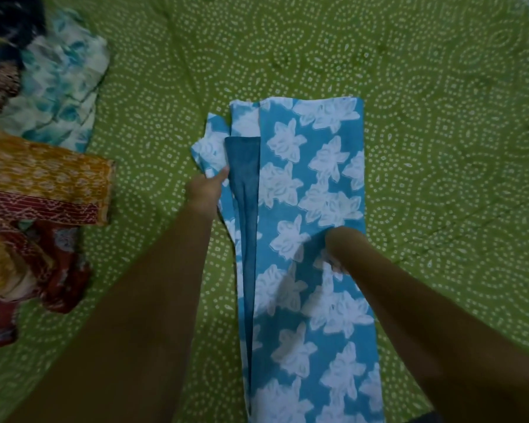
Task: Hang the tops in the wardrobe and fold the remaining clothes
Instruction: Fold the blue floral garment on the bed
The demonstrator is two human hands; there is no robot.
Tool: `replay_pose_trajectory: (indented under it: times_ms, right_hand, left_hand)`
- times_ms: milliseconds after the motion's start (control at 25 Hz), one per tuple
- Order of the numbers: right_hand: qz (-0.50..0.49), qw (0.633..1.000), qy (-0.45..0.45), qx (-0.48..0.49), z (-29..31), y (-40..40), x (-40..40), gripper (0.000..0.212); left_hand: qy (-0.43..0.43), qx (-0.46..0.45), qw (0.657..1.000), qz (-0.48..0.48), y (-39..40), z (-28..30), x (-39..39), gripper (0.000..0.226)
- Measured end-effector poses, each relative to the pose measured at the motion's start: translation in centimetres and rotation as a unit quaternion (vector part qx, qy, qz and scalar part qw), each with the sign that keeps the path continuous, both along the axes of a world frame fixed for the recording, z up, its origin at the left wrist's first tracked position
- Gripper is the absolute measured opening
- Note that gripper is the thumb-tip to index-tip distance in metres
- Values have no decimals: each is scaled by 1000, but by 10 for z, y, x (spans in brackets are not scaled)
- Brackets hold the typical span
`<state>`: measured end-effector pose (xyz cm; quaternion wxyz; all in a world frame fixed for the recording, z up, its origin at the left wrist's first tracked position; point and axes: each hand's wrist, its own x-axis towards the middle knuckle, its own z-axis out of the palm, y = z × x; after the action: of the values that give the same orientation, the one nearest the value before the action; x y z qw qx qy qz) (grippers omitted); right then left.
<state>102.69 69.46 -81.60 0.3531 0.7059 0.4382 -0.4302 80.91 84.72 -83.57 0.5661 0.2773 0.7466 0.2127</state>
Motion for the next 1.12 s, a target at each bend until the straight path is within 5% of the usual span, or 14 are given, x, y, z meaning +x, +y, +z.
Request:
replay_pose_trajectory:
  times_ms: [240, 400, 600, 720, 840, 1000, 1120]
  right_hand:
    - [-29, 998, -11, 54, -10, -13, -1, 31]
    - [-48, 998, -12, 43, 7, -27, -11, 38]
    - [93, 981, -78, 149, 44, -40, -73, 31]
    - [124, 960, -12, 252, 53, -32, -126, 25]
    - [167, 915, 50, 363, 49, -25, -170, 24]
    - [179, 873, 97, 443, 34, -11, -202, 26]
    - [161, 861, 116, 469, 27, -8, -207, 30]
  left_hand:
    - [86, 117, 981, 127, -17, 9, -36, 45]
    - [208, 109, 951, 202, -76, 31, -103, 50]
    - [63, 90, 949, 296, -111, 35, -160, 35]
    - [45, 69, 978, 192, -115, 28, -185, 47]
    - [203, 79, 976, 5, -115, 30, -199, 69]
    - [385, 139, 855, -318, -107, 46, -208, 47]
    - [384, 220, 825, -352, -92, 45, -222, 15]
